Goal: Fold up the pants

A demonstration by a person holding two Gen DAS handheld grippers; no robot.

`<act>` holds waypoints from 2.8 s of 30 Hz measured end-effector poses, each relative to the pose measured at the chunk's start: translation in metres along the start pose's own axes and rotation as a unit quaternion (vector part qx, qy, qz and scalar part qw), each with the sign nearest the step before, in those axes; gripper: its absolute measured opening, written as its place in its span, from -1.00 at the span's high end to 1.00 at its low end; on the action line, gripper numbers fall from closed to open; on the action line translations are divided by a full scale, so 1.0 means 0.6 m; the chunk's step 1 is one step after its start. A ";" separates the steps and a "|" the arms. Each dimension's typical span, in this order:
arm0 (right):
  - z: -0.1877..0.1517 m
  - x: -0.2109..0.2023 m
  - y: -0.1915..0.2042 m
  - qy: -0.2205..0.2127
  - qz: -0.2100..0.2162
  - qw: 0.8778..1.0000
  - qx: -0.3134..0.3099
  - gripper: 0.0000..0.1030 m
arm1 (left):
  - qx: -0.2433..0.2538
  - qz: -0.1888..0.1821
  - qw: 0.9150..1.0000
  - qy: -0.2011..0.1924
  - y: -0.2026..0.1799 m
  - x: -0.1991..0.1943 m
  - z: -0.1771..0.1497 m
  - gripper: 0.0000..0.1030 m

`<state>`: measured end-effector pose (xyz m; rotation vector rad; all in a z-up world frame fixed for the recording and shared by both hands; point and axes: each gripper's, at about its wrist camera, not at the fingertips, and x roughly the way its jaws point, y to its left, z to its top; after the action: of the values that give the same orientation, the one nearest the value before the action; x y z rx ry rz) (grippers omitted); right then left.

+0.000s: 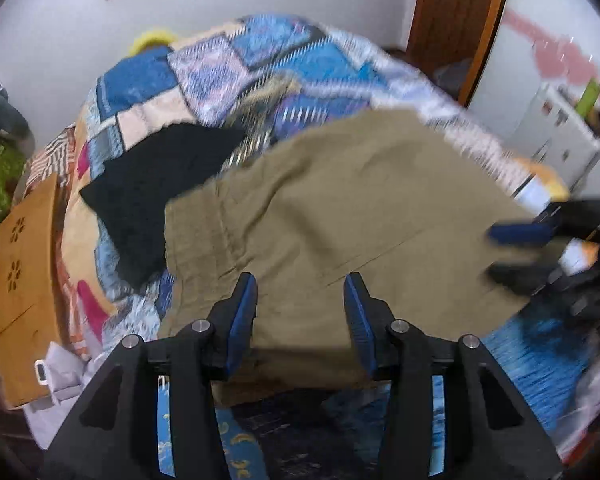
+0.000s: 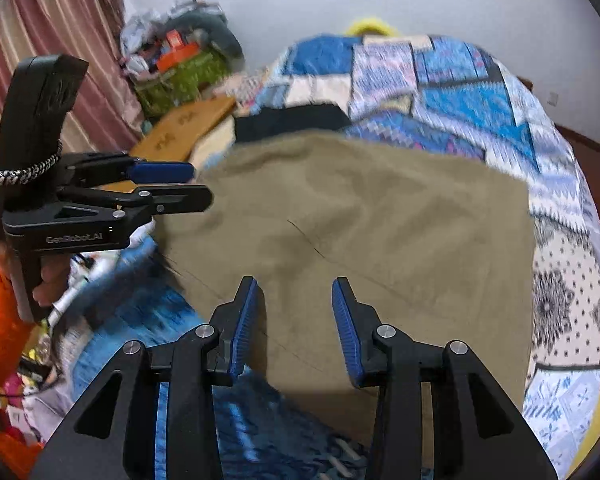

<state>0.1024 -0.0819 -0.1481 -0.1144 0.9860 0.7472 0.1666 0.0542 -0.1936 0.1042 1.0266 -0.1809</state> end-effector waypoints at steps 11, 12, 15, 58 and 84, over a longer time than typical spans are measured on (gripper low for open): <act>-0.093 -0.082 -0.101 -0.021 -0.047 0.996 0.070 0.32 | -0.020 0.023 0.999 -0.016 0.037 -0.027 -0.056 -0.16; -0.100 -0.089 -0.105 -0.022 -0.052 0.996 0.074 0.32 | -0.029 0.021 0.999 -0.017 0.042 -0.030 -0.058 -0.17; -0.127 -0.106 -0.132 -0.027 -0.038 0.993 0.111 0.18 | -0.049 0.017 0.999 -0.017 0.055 -0.038 -0.068 -0.21; 0.132 0.111 -0.417 0.004 -0.084 0.986 0.145 -0.09 | -0.190 -0.012 0.980 0.051 0.193 0.152 0.103 -0.52; 0.175 0.039 -0.248 -0.015 -0.058 0.997 0.046 -0.25 | -0.120 0.060 0.991 -0.022 0.129 0.050 0.128 -0.58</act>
<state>0.2773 -0.1382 -0.1418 -0.0800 0.9756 0.5941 0.2617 0.1139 -0.1794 -0.0565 0.9868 0.0495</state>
